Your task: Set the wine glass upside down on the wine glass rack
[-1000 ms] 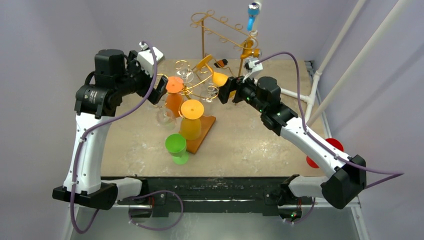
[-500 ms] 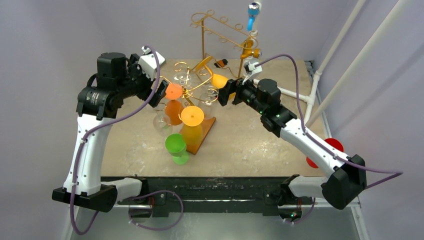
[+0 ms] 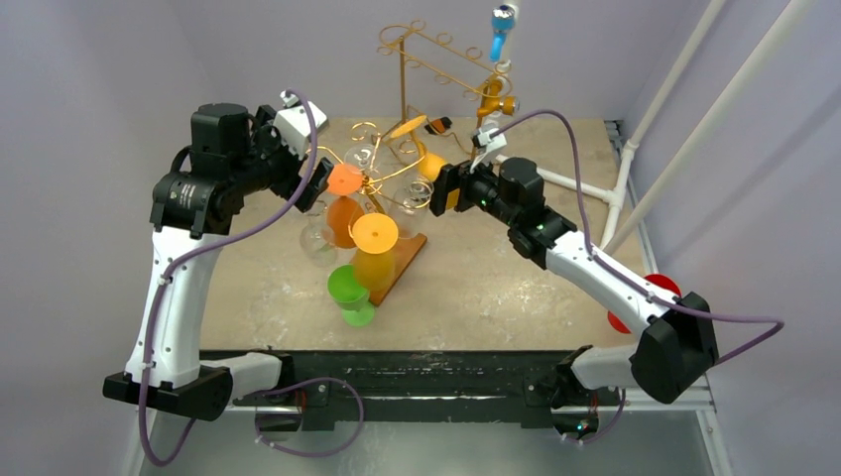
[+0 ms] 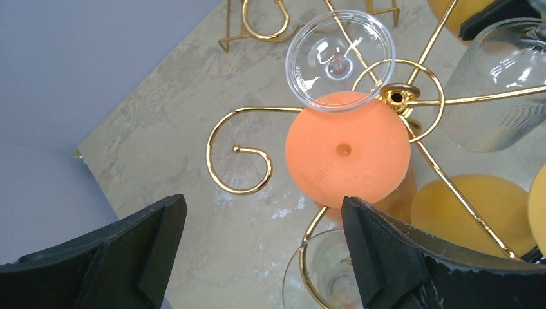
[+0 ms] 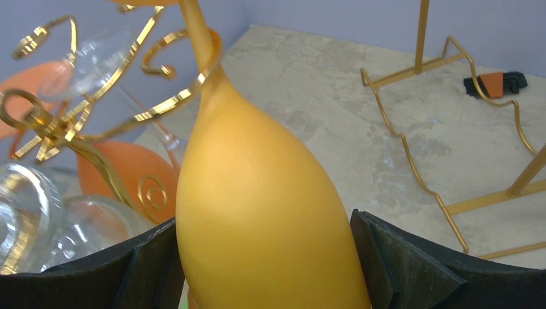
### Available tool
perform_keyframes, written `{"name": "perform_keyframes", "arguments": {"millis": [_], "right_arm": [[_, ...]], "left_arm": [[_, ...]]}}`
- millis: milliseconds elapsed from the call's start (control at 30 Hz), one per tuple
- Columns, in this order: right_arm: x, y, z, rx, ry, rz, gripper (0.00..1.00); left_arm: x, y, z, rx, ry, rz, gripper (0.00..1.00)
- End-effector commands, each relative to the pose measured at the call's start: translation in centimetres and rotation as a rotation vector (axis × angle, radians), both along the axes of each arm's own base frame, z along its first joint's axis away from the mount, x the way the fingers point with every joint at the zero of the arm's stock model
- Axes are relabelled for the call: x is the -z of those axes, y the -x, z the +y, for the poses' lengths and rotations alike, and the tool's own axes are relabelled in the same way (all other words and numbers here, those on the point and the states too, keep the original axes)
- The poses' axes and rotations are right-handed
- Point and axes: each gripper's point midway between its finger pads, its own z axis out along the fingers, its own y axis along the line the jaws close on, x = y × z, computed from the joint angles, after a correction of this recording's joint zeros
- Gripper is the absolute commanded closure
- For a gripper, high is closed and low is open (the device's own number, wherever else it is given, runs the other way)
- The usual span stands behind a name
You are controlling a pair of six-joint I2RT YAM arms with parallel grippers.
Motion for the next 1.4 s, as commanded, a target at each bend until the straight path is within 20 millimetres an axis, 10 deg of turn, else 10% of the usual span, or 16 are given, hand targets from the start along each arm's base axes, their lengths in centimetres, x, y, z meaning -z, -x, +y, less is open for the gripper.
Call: {"name": "perform_keyframes", "arguments": {"millis": [0, 1367], "right_arm": [[1.5, -1.6, -2.1, 0.099, 0.042, -0.037, 0.03], [1.4, -5.2, 2.3, -0.042, 0.094, -0.159, 0.01]], "left_arm": [[-2.3, 0.1, -0.1, 0.016, 0.004, -0.079, 0.01], [-3.1, -0.1, -0.1, 0.020, -0.005, -0.078, 0.00]]}}
